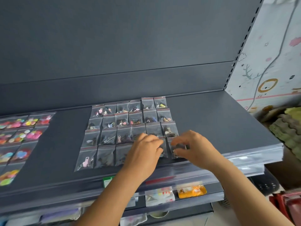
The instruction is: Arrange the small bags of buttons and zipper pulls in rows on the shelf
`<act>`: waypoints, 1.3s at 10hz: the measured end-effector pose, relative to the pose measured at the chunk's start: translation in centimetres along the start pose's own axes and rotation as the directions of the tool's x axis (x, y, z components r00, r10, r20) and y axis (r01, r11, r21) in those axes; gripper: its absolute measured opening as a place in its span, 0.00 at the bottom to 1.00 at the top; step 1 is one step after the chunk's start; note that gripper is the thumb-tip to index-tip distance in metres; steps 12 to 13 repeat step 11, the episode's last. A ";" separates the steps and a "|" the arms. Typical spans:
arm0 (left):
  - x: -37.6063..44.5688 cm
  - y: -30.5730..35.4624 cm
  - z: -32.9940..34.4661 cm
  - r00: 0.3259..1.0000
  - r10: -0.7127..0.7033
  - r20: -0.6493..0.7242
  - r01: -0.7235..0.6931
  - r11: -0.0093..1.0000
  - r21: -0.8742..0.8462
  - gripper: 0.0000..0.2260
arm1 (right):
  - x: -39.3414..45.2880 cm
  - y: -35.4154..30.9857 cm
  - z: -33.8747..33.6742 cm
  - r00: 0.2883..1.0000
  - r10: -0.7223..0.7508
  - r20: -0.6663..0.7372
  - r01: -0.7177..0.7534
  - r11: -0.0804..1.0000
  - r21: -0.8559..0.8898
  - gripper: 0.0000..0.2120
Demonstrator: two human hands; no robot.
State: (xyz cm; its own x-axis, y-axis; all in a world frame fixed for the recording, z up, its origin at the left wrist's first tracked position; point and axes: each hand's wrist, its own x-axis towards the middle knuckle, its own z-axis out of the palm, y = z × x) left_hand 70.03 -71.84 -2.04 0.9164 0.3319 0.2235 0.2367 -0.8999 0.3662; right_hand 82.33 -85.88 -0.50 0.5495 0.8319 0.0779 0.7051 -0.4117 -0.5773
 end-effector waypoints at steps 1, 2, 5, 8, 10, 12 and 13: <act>-0.4 -0.3 0.2 0.998 0.009 0.055 -0.008 1.000 -0.018 0.13 | -0.2 0.0 0.5 0.999 -0.047 0.020 0.048 0.996 -0.073 0.05; -0.8 -0.3 0.2 0.998 0.008 0.056 -0.006 0.999 -0.037 0.13 | -0.2 0.3 1.0 0.997 -0.071 -0.029 0.067 0.990 -0.126 0.05; -0.8 -0.2 0.2 0.998 -0.013 0.058 0.016 0.999 -0.051 0.13 | 0.1 -0.4 2.0 0.998 -0.046 -0.045 0.042 0.995 -0.095 0.06; -0.8 -0.3 0.1 0.997 -0.013 0.083 0.015 0.999 -0.028 0.13 | 0.0 -0.9 2.0 0.998 0.058 -0.004 -0.058 0.991 -0.121 0.11; -1.4 -0.9 -1.2 0.998 -0.056 0.034 0.058 0.997 -0.047 0.16 | 0.1 -1.8 2.2 0.995 0.080 -0.061 -0.086 0.990 -0.115 0.13; -2.3 -1.5 -3.1 0.991 -0.131 -0.034 0.128 0.988 -0.082 0.19 | 0.3 -3.1 2.2 0.996 0.063 -0.064 -0.069 0.994 -0.090 0.17; -2.3 -1.5 -3.1 0.991 -0.131 -0.034 0.128 0.988 -0.082 0.19 | 0.3 -3.1 2.2 0.996 0.063 -0.064 -0.069 0.994 -0.090 0.17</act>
